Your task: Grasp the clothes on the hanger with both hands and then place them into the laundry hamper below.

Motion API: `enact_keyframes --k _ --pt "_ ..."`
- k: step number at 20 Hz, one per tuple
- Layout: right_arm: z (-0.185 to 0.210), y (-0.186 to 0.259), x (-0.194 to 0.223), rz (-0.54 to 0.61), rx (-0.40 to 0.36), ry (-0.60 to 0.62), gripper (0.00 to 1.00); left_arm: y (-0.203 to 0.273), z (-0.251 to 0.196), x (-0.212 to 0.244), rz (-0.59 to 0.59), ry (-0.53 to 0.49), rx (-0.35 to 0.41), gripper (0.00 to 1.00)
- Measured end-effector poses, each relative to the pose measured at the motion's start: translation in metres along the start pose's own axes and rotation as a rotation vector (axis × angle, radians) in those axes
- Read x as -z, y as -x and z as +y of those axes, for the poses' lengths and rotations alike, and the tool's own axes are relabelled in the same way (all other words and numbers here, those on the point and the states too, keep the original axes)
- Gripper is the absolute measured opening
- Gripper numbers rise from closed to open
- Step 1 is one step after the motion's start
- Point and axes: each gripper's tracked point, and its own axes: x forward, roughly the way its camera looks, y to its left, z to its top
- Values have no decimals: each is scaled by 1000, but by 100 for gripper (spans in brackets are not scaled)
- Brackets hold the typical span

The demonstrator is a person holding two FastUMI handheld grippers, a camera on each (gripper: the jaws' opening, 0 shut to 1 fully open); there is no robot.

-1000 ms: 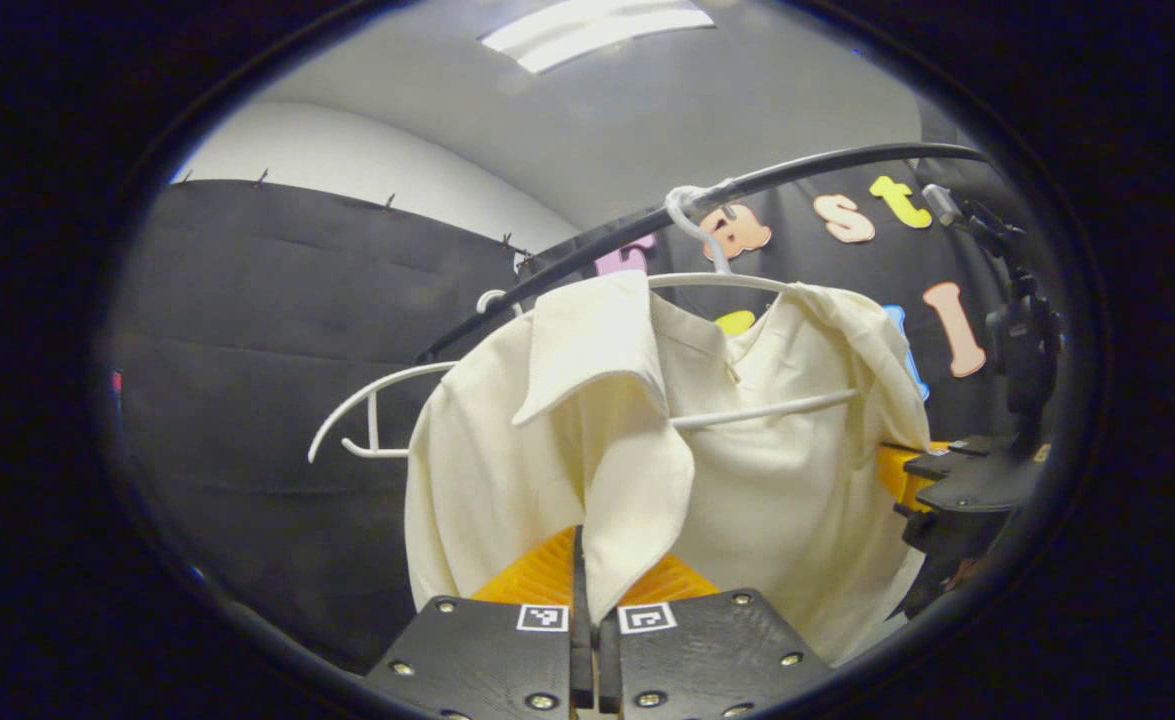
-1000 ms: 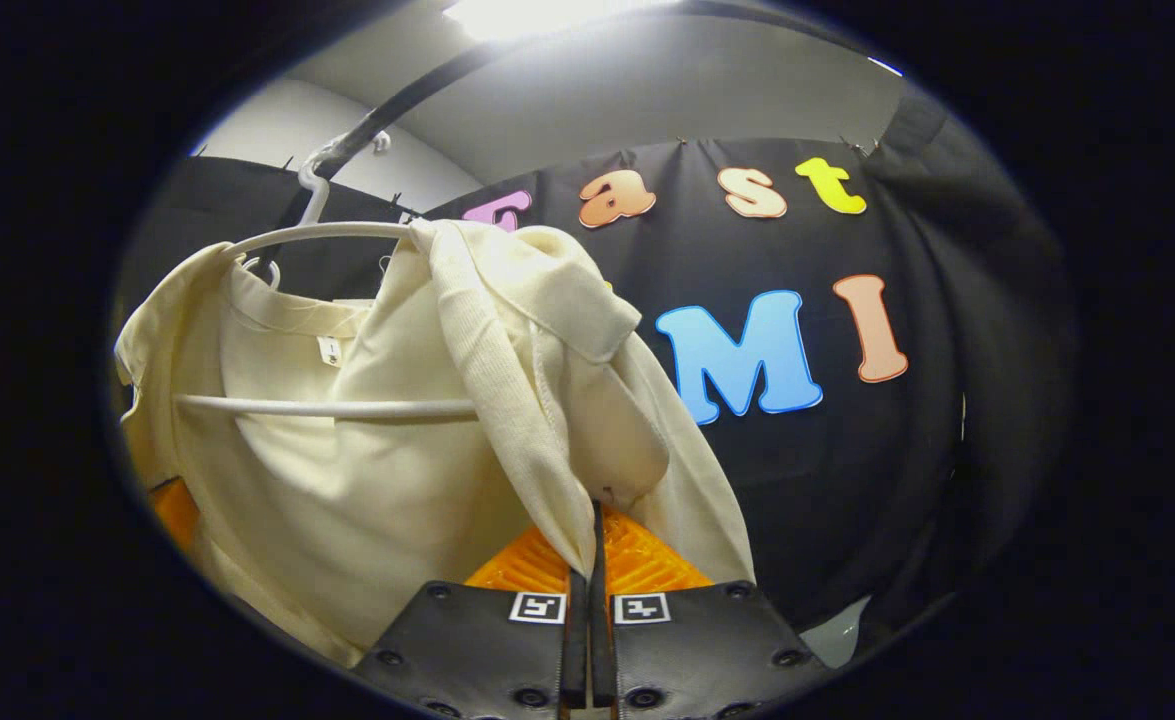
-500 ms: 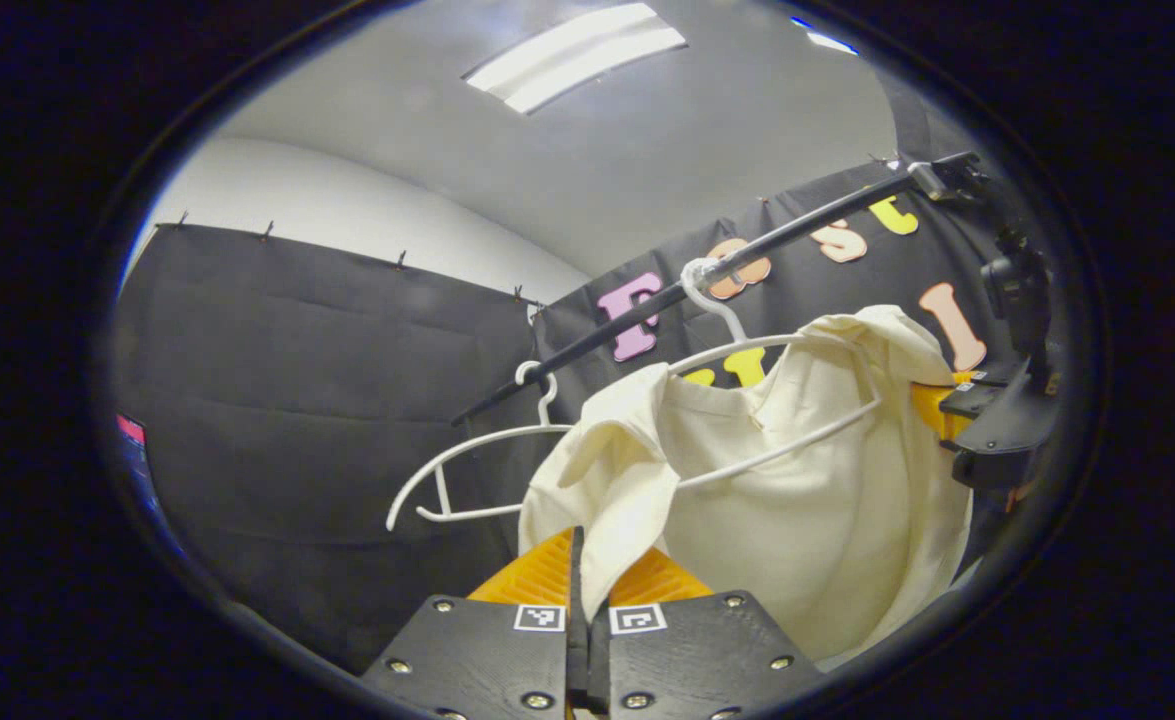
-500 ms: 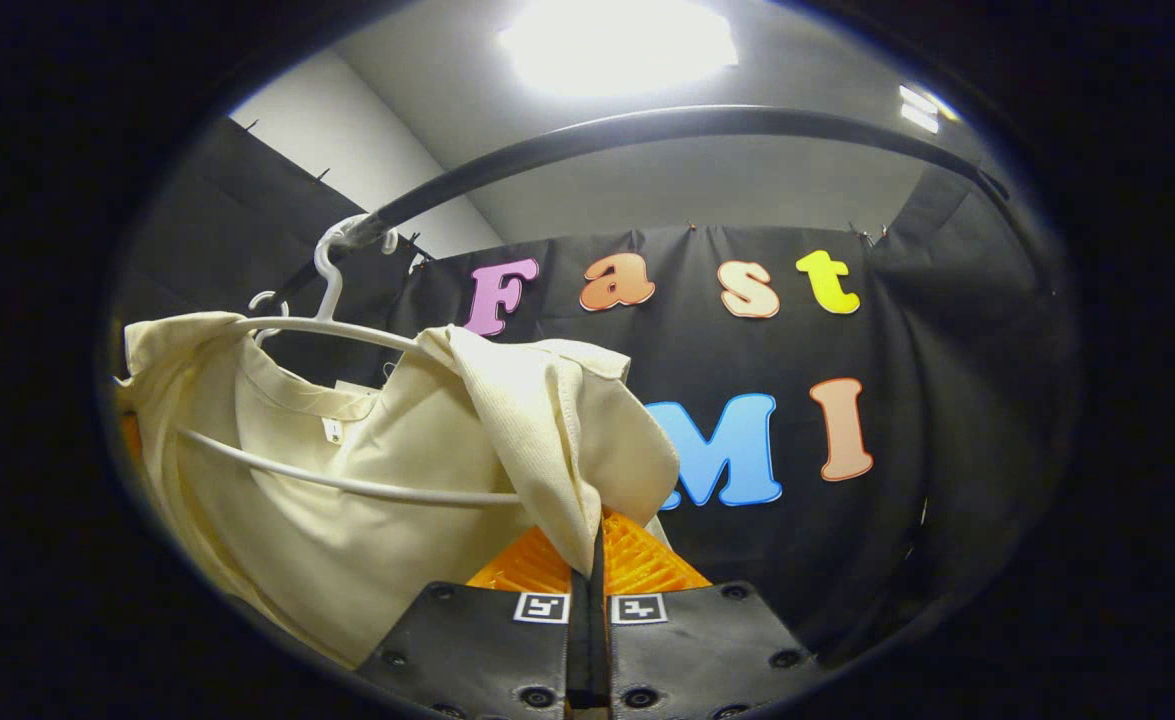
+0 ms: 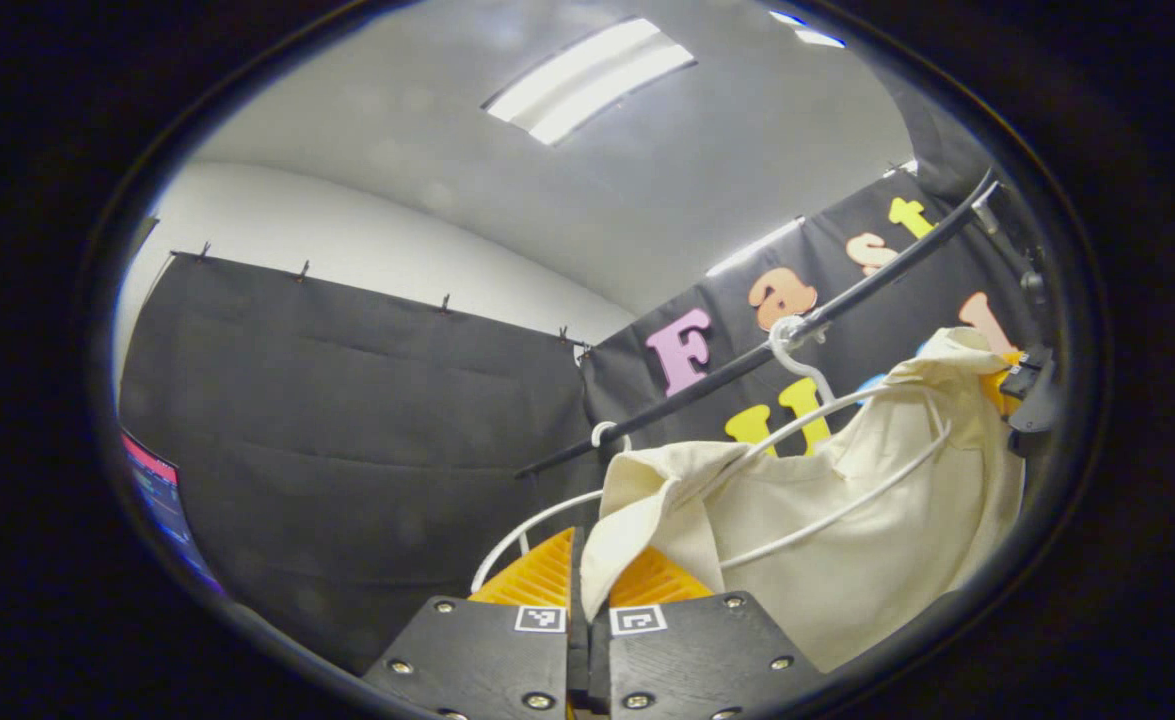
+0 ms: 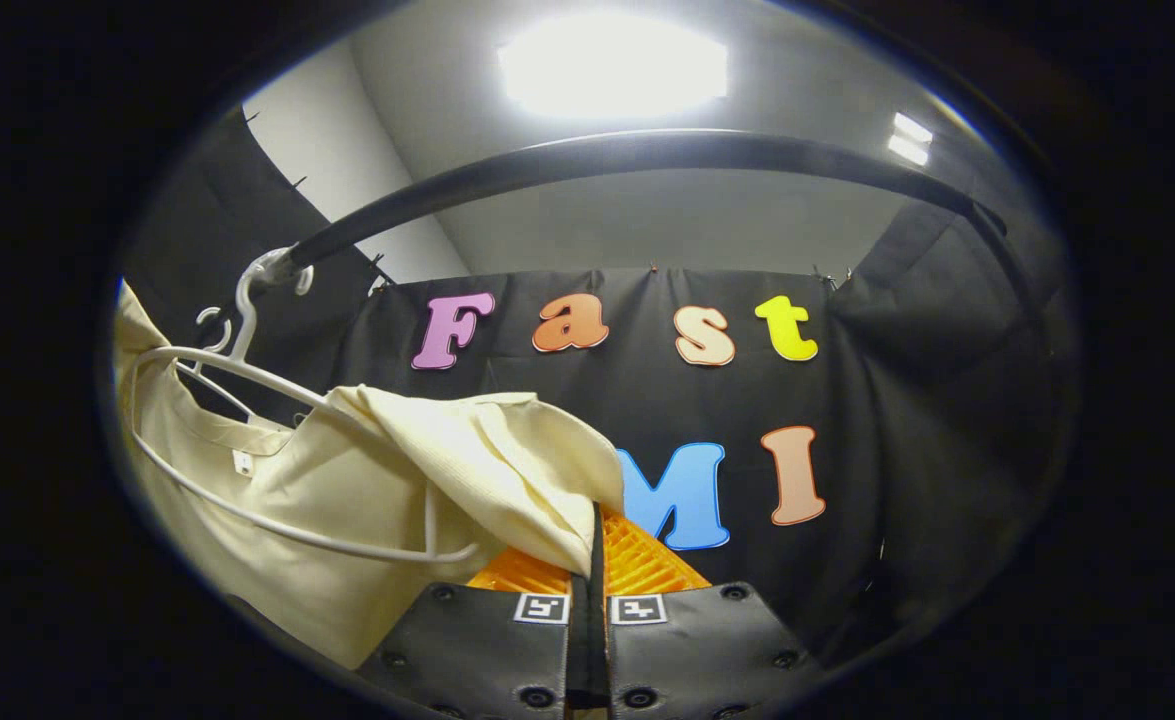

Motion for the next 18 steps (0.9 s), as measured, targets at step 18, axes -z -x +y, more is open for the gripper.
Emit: enact_keyframes --k 18 --pt "11 -70 95 258 -33 -195 1 -65 22 55 85 41 -21 2"
